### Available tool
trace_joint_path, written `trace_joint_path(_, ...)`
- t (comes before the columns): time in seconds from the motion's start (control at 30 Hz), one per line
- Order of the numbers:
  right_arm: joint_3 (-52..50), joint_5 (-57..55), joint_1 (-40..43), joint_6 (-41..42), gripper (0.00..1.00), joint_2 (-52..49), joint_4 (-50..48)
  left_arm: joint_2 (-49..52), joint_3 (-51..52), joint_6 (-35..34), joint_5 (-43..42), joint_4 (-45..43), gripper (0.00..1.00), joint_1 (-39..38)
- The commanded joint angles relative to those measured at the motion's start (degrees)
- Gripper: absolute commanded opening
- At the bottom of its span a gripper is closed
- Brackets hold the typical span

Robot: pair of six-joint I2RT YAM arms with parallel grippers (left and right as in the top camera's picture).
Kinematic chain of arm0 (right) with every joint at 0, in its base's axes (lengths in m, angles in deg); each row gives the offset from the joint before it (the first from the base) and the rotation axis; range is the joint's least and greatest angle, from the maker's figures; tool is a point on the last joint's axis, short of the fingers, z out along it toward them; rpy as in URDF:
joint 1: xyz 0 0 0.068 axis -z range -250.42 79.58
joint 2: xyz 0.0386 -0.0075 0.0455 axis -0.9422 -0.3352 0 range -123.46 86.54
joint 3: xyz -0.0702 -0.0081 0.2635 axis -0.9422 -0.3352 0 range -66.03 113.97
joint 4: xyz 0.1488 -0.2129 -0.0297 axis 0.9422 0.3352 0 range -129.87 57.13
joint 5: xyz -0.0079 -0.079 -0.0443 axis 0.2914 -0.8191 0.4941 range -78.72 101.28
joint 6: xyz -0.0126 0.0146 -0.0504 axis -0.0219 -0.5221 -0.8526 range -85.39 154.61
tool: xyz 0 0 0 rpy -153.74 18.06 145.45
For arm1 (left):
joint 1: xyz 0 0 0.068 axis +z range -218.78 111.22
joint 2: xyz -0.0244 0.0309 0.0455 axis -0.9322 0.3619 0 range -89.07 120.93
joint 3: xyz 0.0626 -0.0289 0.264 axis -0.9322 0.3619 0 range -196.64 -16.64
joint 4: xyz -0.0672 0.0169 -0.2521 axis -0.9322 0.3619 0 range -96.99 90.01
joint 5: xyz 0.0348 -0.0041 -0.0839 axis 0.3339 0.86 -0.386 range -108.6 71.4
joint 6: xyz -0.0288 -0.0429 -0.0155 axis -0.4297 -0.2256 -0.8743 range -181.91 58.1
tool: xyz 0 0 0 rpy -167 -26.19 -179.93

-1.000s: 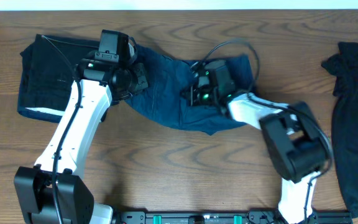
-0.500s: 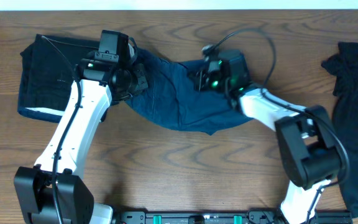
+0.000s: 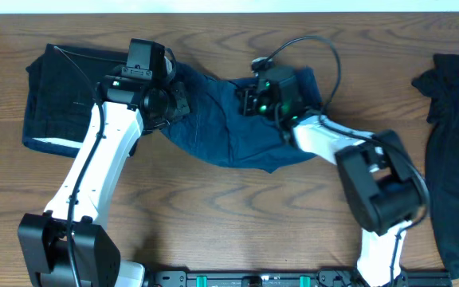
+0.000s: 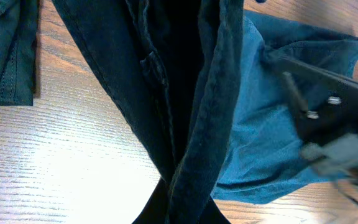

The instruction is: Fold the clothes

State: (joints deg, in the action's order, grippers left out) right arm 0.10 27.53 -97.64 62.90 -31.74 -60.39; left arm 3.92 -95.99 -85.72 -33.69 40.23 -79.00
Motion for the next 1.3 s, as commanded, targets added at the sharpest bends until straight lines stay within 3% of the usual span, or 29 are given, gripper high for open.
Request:
trace_joint_path(0.0, 0.2, -2.8, -2.6, 0.4, 0.01, -4.1, -3.1, -0.9, -1.2, 0.2, -0.8, 0.1, 0.06, 0.1)
trace_joint_path(0.27, 0.2, -6.2, -5.8, -2.7, 0.01, -11.6, -13.7, -0.9, -1.2, 1.3, -0.8, 0.1, 0.06, 0.1)
trace_joint_path(0.5, 0.2, -4.2, -4.3, -5.3, 0.02, -5.8, -17.3, -0.9, -1.2, 1.2, -0.8, 0.1, 0.06, 0.1)
trace_joint_path(0.63, 0.2, -4.2, -1.1, -5.2, 0.02, 3.8, -7.4, -0.9, -1.2, 1.5, -0.8, 0.1, 0.06, 0.1)
trace_joint_path(0.87, 0.2, -4.5, 4.4, -5.3, 0.01, 18.9, 25.6, -0.9, -1.2, 2.3, -0.7, 0.0, 0.06, 0.1)
trace_joint_path(1.03, 0.1, -5.0, 5.2, -5.2, 0.01, 18.9, 37.1, -0.9, -1.2, 2.1, -1.0, -0.1, 0.06, 0.1)
trace_joint_path(1.27, 0.1, -5.1, 5.0, 0.4, 0.01, 13.3, 42.8, -0.9, -1.2, 2.1, -1.0, -0.1, 0.06, 0.1)
